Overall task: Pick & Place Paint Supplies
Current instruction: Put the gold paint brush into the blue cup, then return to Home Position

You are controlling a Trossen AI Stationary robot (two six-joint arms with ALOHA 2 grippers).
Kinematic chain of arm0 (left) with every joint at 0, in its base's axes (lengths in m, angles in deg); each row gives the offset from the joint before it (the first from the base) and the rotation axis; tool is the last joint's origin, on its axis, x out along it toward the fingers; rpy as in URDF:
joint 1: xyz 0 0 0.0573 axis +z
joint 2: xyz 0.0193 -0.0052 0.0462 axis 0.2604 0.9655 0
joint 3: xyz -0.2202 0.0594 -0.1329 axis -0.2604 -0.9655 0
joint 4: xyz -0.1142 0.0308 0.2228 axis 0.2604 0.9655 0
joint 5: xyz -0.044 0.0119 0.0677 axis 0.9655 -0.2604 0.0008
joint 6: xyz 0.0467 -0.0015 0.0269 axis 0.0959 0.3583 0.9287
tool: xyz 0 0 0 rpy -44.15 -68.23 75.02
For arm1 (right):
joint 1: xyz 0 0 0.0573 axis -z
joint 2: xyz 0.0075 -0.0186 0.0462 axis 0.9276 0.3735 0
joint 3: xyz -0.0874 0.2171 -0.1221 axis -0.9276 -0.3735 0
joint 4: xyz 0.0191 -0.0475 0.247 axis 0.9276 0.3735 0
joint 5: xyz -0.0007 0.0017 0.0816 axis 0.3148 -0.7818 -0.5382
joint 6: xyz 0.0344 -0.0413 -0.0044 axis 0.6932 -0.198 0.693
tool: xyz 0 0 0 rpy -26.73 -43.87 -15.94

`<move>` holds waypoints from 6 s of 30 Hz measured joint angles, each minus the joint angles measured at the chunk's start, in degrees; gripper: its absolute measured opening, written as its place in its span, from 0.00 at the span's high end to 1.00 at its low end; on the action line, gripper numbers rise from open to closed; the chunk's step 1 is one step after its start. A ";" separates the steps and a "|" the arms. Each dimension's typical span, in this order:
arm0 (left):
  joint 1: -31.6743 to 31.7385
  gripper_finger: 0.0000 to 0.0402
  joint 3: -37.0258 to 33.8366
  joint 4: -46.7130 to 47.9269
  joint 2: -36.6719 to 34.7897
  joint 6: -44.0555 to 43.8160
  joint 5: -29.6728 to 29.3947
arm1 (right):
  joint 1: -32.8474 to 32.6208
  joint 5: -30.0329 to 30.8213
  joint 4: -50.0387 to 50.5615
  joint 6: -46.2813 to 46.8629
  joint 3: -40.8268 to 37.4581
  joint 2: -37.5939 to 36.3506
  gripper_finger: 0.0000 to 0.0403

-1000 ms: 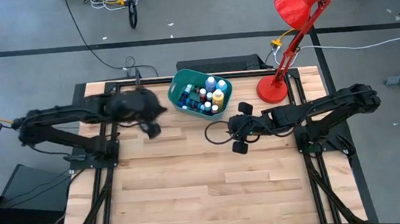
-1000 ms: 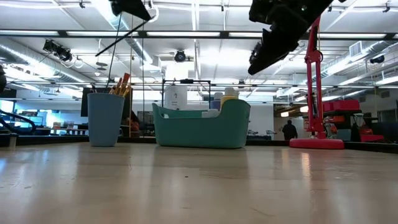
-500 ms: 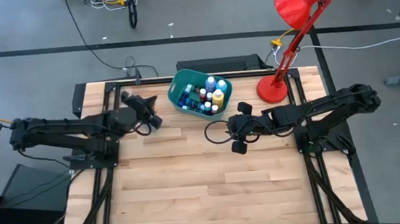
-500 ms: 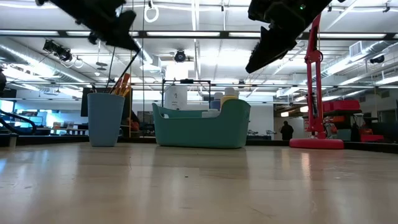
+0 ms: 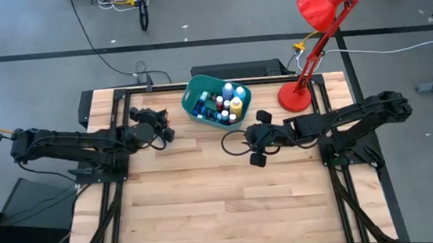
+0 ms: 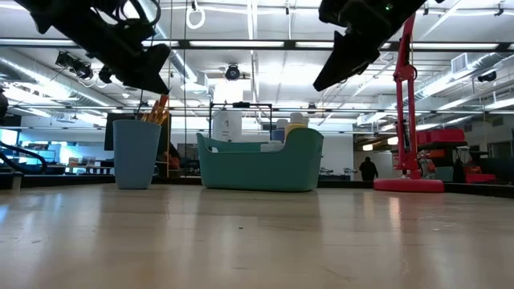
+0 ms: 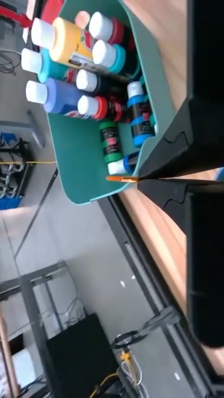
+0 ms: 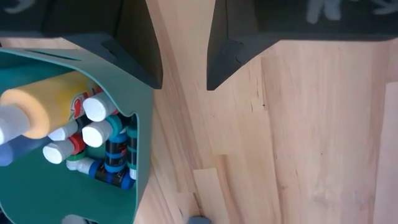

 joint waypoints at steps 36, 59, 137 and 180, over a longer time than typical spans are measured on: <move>-5.84 0.79 5.28 22.59 -31.93 10.98 9.42 | 1.18 -13.44 -10.37 -19.27 0.00 -6.93 0.68; -5.84 0.79 -14.25 -2.67 -50.22 33.26 53.58 | 7.45 -22.51 -36.57 -13.38 -33.01 -41.19 0.68; -5.84 0.79 -29.24 -14.01 -50.14 25.32 44.04 | 7.41 -25.32 -42.99 -10.80 -55.39 -61.59 0.68; -5.86 0.79 -29.26 -14.01 -50.14 24.93 44.04 | 7.41 -25.34 -42.99 -10.80 -55.39 -61.57 0.68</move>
